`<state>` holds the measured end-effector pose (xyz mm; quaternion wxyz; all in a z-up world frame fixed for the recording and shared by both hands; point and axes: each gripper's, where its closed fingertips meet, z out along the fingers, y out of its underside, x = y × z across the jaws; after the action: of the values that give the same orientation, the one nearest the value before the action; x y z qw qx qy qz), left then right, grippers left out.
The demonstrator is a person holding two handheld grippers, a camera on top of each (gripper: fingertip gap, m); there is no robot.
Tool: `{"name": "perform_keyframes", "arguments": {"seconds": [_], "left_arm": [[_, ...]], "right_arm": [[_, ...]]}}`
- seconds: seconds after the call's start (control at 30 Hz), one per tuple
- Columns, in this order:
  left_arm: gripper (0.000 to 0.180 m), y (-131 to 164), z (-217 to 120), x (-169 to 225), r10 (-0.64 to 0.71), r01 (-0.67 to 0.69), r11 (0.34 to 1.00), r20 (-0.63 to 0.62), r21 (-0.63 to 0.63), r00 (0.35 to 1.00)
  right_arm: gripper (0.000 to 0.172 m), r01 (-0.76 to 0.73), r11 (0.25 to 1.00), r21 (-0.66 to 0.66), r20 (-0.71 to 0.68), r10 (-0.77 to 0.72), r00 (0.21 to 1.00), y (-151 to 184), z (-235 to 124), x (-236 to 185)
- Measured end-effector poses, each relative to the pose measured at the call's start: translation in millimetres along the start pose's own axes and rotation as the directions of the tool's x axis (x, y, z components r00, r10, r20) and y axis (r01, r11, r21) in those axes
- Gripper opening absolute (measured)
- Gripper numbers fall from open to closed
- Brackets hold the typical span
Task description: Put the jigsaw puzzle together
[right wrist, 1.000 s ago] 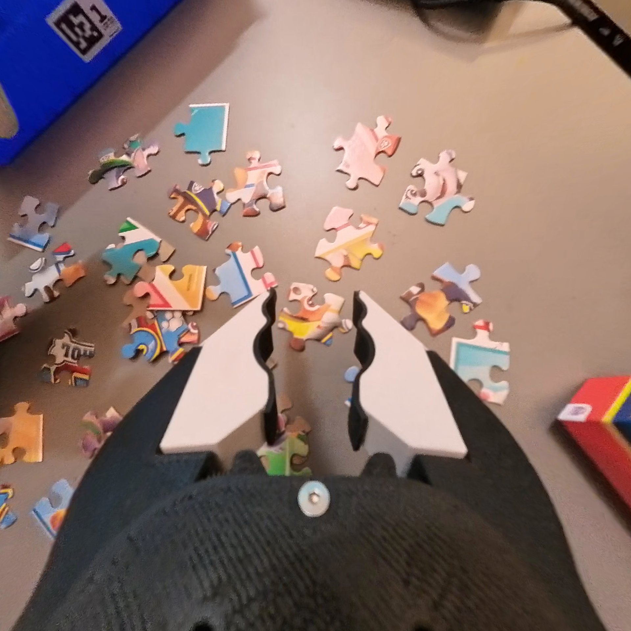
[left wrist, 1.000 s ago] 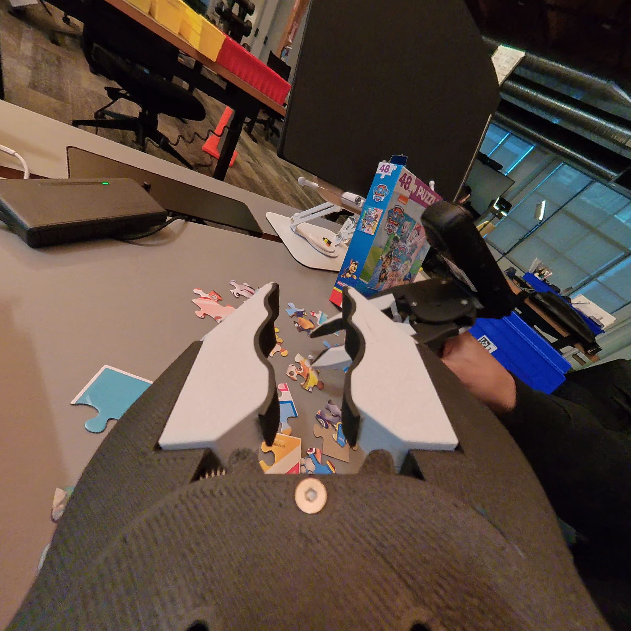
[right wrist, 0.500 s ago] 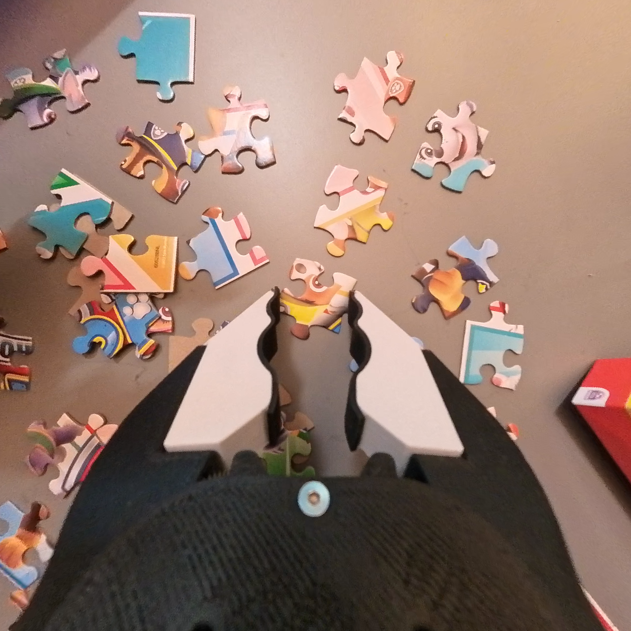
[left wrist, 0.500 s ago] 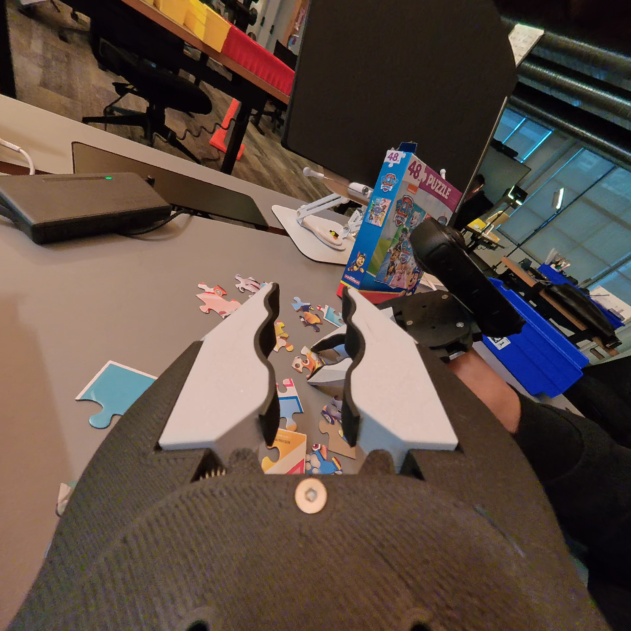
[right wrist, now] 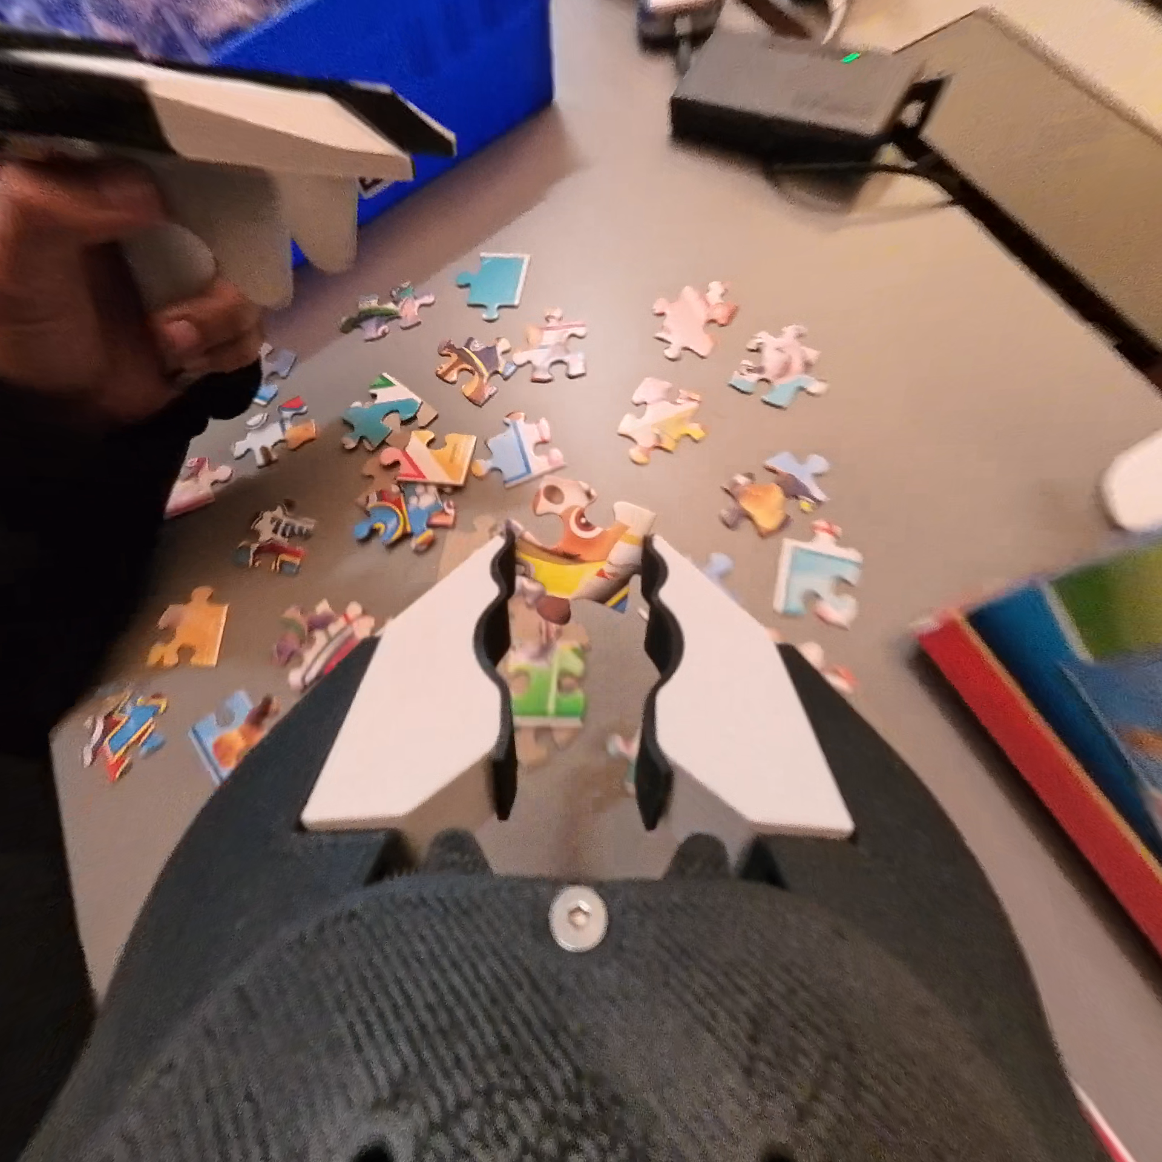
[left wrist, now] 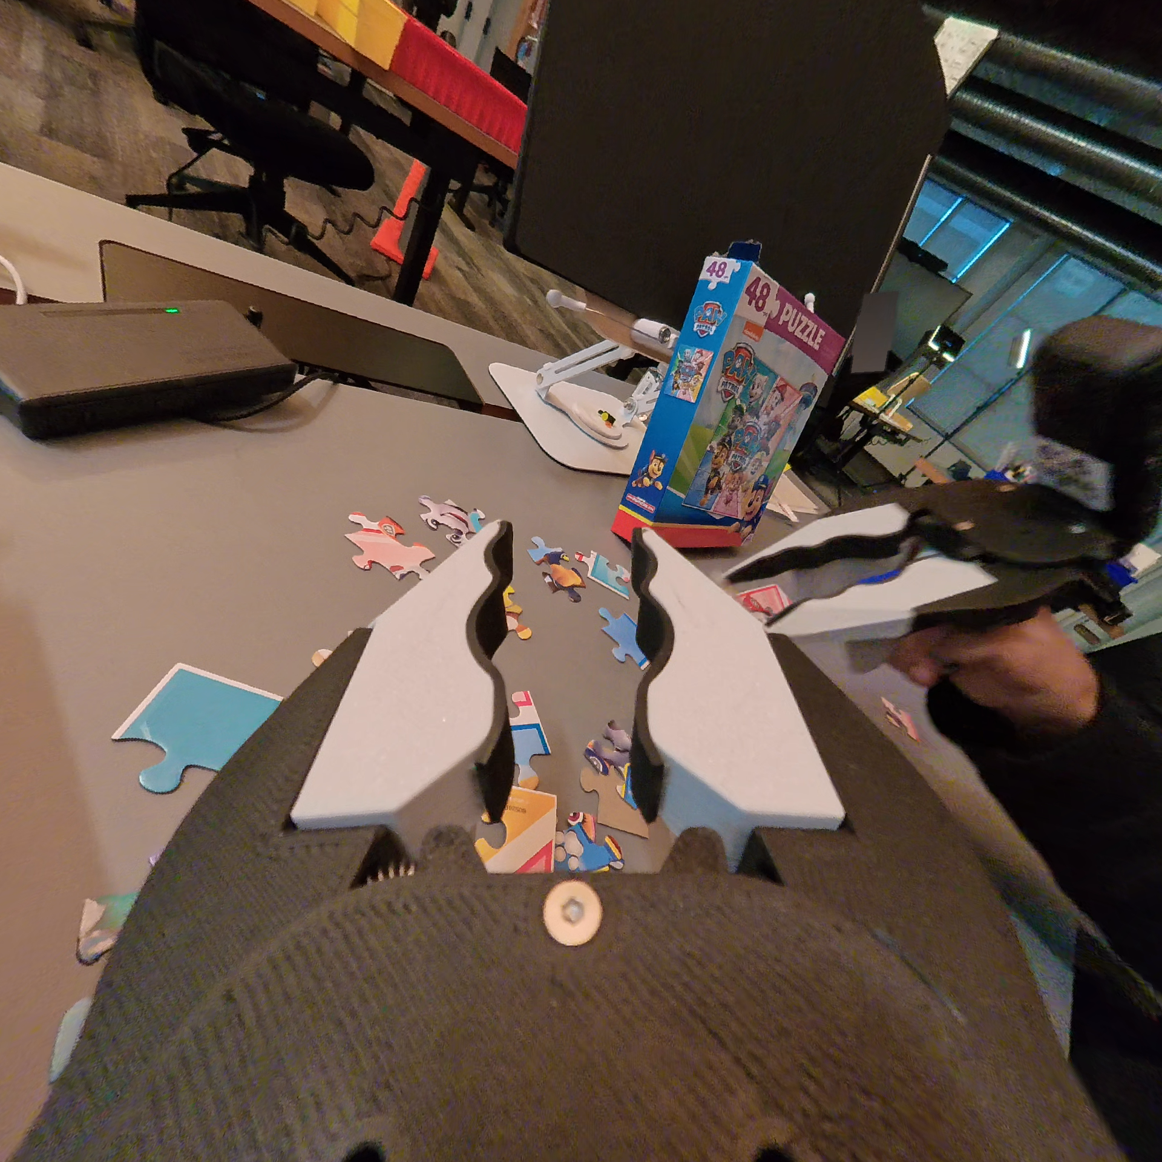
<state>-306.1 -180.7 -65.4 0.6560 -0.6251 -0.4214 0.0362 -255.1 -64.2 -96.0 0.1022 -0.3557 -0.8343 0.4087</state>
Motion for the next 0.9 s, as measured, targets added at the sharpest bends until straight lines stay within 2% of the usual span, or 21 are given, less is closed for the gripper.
{"name": "perform_keyframes", "arguments": {"seconds": [0.17, 0.3, 0.37, 0.47, 0.63, 0.77, 0.9], "left_arm": [[0.035, 7.9, 8.3, 8.0, 0.006, -0.007, 0.999, -0.026, -0.035, 1.000], [0.035, 15.0, 17.1, 30.6, -0.021, 0.016, 0.999, -0.103, -0.050, 0.995], [0.037, 23.1, 22.5, 51.8, -0.027, 0.014, 0.996, -0.147, -0.088, 0.989], [0.039, 43.4, 32.7, 93.6, 0.031, -0.066, 0.980, -0.188, -0.186, 0.982], [0.040, 104.0, 41.8, 167.8, 0.105, -0.192, 0.931, -0.274, -0.311, 0.956], [0.039, 146.8, 38.4, 186.0, 0.192, -0.275, 0.890, -0.248, -0.364, 0.950], [0.039, 159.0, 25.5, 190.4, 0.187, -0.261, 0.884, -0.219, -0.389, 0.958]], "right_arm": [[0.038, -0.011, 0.999, 0.040, -0.121, 0.015, 0.993, 40.6, -97.2, 34.2], [0.038, 0.036, 0.999, 0.000, -0.148, -0.036, 0.988, 94.1, -136.0, 35.3], [0.038, 0.086, 0.995, -0.057, -0.117, -0.092, 0.989, 123.4, -140.4, 26.5], [0.038, 0.188, 0.976, -0.113, -0.062, -0.196, 0.979, 154.0, -141.2, 11.7], [0.038, 0.380, 0.918, -0.110, 0.132, -0.366, 0.921, 168.6, -133.0, -22.6], [0.038, 0.501, 0.862, -0.071, 0.284, -0.464, 0.839, 170.5, -119.1, -51.6], [0.038, 0.579, 0.814, -0.031, 0.413, -0.518, 0.750, 176.9, -107.3, -93.1]]}}
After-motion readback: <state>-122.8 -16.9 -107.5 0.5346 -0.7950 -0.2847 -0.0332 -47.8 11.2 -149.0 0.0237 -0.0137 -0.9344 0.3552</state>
